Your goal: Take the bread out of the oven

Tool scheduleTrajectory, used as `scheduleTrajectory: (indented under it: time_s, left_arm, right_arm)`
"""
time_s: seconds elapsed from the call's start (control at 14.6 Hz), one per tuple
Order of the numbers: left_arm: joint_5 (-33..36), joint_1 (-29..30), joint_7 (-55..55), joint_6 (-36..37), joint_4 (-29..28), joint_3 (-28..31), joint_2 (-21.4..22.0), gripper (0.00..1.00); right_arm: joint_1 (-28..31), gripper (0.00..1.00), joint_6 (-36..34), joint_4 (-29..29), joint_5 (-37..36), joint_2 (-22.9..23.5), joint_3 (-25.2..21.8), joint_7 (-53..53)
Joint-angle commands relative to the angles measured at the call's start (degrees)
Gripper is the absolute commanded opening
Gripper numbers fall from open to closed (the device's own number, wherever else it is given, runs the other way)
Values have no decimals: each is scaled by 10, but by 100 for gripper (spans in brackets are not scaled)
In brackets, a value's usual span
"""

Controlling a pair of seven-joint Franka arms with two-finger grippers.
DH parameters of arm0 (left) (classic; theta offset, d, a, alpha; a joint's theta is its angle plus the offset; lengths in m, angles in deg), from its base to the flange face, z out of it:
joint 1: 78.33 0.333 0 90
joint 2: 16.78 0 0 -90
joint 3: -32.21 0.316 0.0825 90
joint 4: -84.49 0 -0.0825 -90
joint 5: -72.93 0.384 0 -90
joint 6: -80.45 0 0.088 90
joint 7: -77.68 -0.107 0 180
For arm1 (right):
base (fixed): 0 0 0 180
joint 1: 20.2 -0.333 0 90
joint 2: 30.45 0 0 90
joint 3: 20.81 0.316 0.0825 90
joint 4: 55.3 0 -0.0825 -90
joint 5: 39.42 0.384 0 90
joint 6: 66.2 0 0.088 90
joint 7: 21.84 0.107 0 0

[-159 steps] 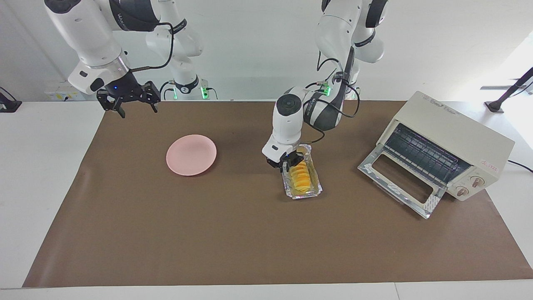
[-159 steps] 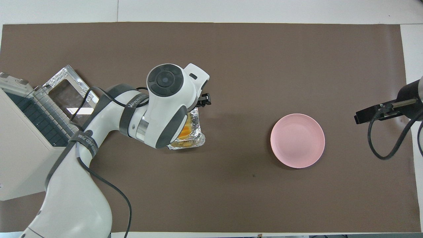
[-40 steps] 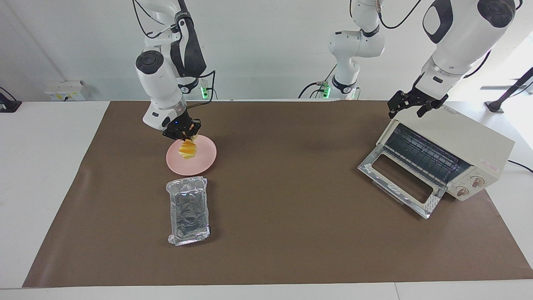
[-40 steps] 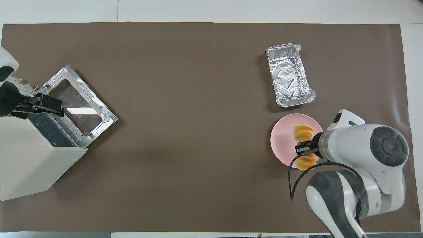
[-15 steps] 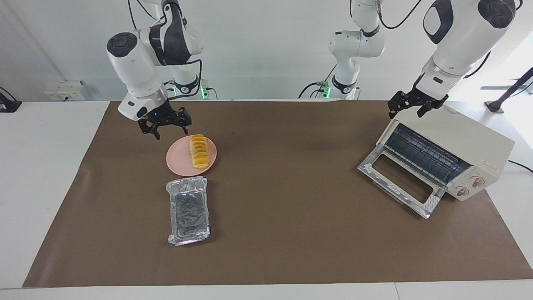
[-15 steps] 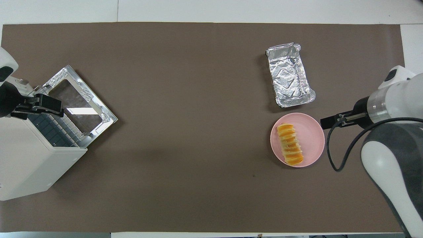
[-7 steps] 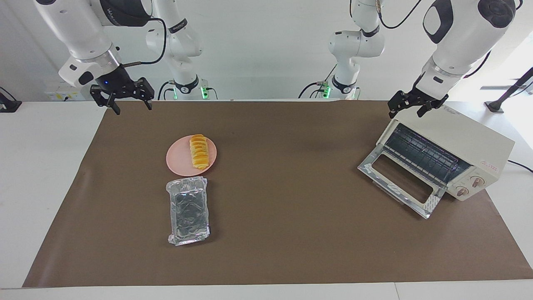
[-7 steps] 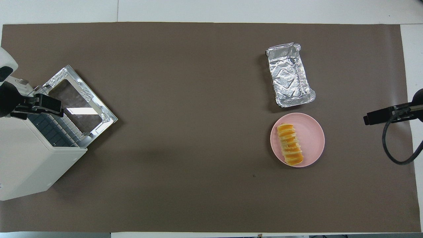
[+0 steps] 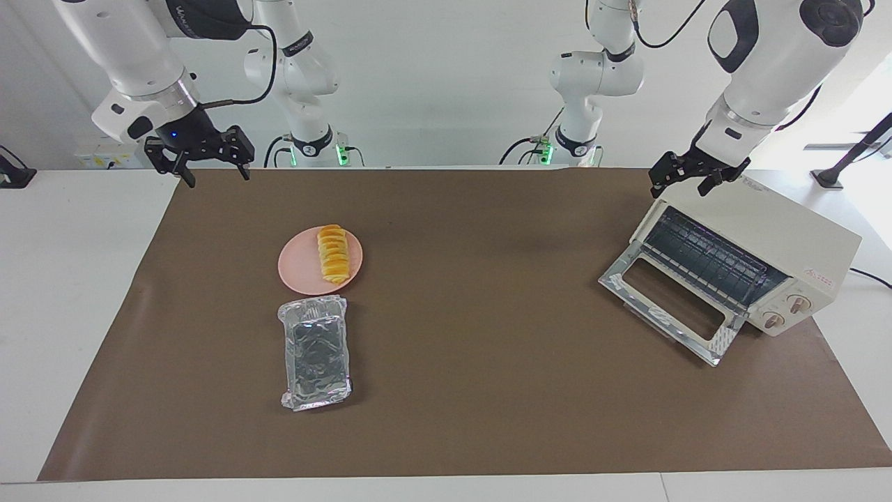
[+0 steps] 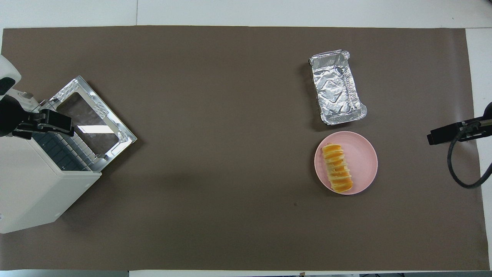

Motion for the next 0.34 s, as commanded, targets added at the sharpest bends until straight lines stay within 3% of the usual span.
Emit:
scheduleTrajectory:
  time_s: [0.0, 0.27]
  left_arm:
    - [2, -2, 0, 1, -15, -1, 17, 100]
    - [1, -1, 0, 2, -14, 1, 17, 100]
  right_arm:
    - [1, 100, -11, 13, -7, 8, 3, -4]
    - [5, 100, -11, 14, -6, 9, 3, -6]
